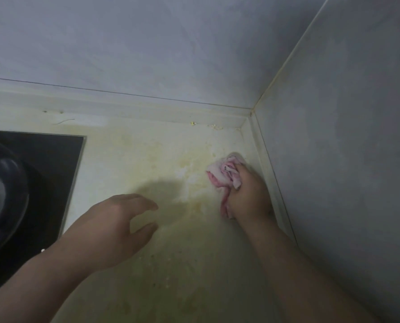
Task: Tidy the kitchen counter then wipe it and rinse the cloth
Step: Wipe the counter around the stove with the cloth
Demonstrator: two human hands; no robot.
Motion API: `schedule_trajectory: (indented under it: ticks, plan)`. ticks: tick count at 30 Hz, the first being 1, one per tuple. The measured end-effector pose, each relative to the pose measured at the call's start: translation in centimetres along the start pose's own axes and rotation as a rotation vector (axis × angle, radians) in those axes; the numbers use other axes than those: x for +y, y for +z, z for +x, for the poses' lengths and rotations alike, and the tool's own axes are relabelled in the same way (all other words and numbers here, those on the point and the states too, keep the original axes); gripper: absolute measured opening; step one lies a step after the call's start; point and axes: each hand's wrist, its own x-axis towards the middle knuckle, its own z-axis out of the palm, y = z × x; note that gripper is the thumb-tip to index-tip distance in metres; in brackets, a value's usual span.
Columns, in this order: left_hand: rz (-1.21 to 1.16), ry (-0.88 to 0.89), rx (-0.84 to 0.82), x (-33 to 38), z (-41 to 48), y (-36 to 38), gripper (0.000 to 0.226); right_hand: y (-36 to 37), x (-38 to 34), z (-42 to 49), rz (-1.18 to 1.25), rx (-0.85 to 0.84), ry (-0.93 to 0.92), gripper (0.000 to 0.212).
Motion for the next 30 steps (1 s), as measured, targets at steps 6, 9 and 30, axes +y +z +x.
schedule_trajectory:
  ticks: [6, 9, 30]
  plan:
    - [-0.006, 0.047, 0.026, 0.5, 0.5, -0.1, 0.048, 0.0, -1.2, 2.4, -0.02, -0.019, 0.061, 0.06]
    - [-0.015, 0.046, 0.032, 0.4, 0.7, -0.7, 0.048, -0.6, -1.3, 1.5, -0.048, -0.048, 0.02, 0.047]
    - [-0.029, 0.0, 0.072, -2.8, 2.0, -1.9, 0.052, 0.1, -1.6, -0.6, -0.003, 0.007, -0.011, 0.041]
